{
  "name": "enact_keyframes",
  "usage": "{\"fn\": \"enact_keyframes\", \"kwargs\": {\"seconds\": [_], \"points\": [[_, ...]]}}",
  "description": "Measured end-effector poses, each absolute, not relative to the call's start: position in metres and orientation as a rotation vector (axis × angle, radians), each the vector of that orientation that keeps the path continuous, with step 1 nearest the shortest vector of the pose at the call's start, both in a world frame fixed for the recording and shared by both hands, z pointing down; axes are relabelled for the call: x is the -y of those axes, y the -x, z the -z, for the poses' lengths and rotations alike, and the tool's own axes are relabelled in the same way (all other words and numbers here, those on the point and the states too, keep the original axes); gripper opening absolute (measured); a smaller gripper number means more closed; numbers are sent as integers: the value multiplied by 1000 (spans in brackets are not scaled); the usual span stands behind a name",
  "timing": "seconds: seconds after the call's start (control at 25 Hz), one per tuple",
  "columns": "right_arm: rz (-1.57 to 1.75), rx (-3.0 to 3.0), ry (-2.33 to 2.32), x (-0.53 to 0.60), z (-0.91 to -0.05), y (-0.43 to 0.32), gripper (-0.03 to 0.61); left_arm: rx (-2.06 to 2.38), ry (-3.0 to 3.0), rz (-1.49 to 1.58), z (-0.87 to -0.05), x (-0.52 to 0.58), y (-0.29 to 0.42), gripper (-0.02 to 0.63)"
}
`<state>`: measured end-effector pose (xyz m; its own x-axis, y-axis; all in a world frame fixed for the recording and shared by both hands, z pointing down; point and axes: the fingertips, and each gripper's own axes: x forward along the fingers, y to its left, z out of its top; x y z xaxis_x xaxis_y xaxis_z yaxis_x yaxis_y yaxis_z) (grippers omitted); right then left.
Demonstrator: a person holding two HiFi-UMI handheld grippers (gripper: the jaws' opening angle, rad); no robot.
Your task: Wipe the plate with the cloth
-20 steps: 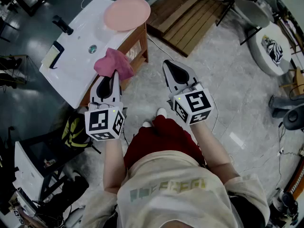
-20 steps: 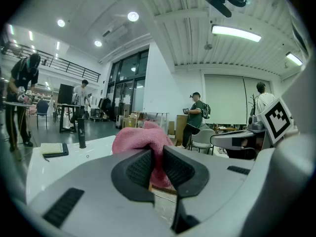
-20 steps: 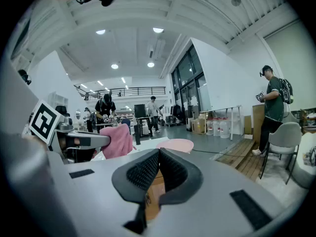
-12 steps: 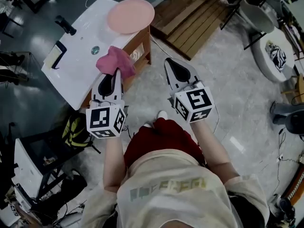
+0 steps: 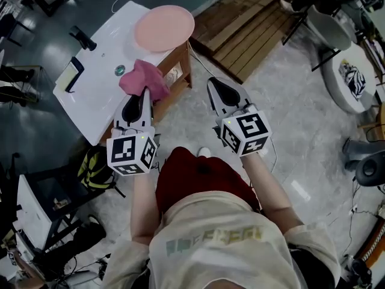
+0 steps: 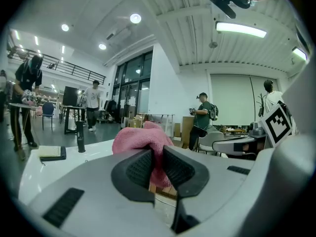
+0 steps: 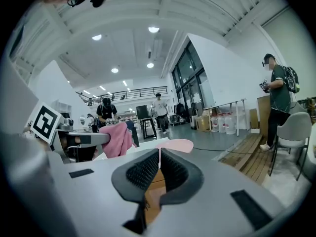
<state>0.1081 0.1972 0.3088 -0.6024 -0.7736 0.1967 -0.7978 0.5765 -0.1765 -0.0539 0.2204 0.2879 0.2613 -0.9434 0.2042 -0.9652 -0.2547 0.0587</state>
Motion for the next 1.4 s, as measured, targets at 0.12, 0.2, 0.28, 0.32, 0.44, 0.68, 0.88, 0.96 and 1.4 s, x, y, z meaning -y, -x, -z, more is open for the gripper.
{"fn": "enact_keyframes", "kwargs": {"seconds": [0.12, 0.2, 0.28, 0.32, 0.44, 0.68, 0.88, 0.96, 1.4], "points": [[-395, 2706, -1356, -186, -307, -113, 38, 1820, -2341, -197, -284, -211, 55, 61], [-405, 2729, -1349, -177, -303, -113, 38, 1835, -2330, -199, -282, -202, 59, 60], [-419, 2759, -1340, -169, -299, -110, 40, 1846, -2321, -200, -280, -193, 64, 60], [-424, 2765, -1340, -164, -300, -107, 40, 1851, -2318, -202, -281, -188, 67, 61], [-423, 2753, -1342, -148, -305, -99, 40, 1853, -2315, -205, -284, -170, 76, 61], [-422, 2720, -1364, -95, -309, -87, 40, 1833, -2335, -198, -287, -114, 91, 60], [-423, 2671, -1389, -42, -319, -75, 40, 1805, -2335, -197, -296, -61, 104, 60], [-420, 2652, -1397, -23, -324, -68, 40, 1784, -2343, -195, -297, -42, 108, 61], [-407, 2555, -1431, 56, -332, -42, 40, 1671, -2407, -200, -303, 44, 121, 61]]}}
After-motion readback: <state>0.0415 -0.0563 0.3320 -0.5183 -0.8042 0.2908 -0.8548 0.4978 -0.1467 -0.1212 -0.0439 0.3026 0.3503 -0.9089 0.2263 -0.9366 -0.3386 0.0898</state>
